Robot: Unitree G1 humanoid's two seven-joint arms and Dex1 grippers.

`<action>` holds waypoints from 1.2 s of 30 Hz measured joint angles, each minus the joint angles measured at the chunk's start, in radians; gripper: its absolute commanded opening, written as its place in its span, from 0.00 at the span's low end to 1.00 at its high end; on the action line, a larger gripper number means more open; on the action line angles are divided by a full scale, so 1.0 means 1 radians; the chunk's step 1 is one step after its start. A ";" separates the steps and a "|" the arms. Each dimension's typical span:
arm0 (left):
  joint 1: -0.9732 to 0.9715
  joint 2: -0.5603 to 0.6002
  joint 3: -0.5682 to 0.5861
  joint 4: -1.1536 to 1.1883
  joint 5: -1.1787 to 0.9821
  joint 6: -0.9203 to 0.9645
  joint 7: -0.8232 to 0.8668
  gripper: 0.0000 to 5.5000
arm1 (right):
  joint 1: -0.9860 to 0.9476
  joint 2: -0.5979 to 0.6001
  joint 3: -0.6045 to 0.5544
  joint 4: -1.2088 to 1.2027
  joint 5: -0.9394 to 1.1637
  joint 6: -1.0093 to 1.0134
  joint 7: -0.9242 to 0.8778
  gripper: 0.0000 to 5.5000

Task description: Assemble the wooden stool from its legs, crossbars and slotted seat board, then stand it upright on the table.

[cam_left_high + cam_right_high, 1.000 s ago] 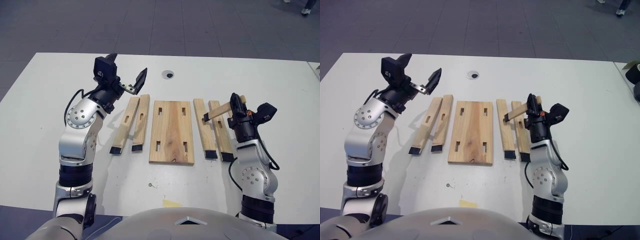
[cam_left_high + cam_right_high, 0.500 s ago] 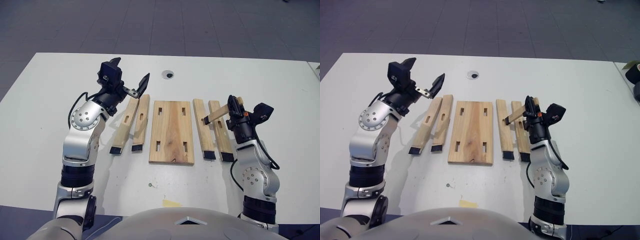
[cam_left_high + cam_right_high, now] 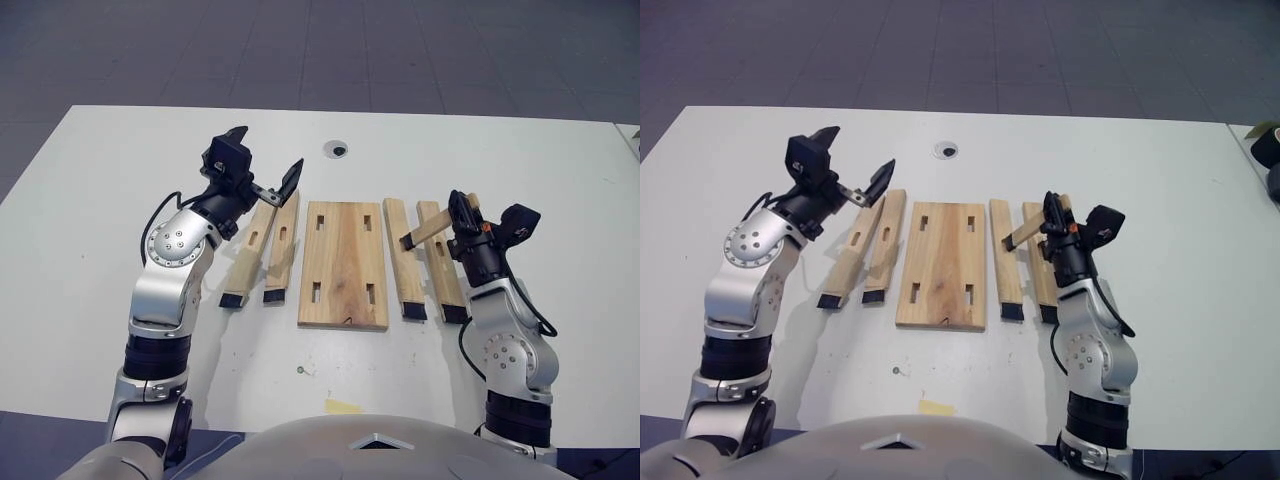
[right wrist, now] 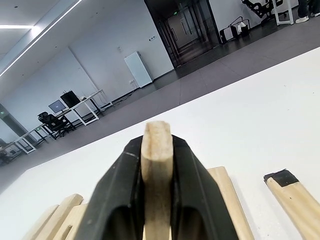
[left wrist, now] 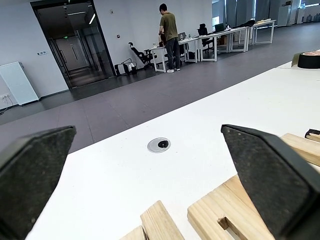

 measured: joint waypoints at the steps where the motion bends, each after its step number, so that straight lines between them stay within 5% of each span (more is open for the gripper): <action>1: 0.001 0.000 -0.004 0.000 0.004 -0.002 -0.001 0.98 | -0.006 0.006 0.000 -0.009 0.017 0.003 -0.006 0.08; 26: 0.015 -0.001 -0.016 0.001 0.025 -0.020 0.000 0.98 | 0.016 -0.019 0.062 -0.015 -0.173 -0.029 0.006 0.08; 36: 0.022 0.000 -0.030 -0.001 0.052 -0.032 -0.002 0.98 | 0.033 -0.109 0.189 0.095 -0.423 -0.251 0.096 0.08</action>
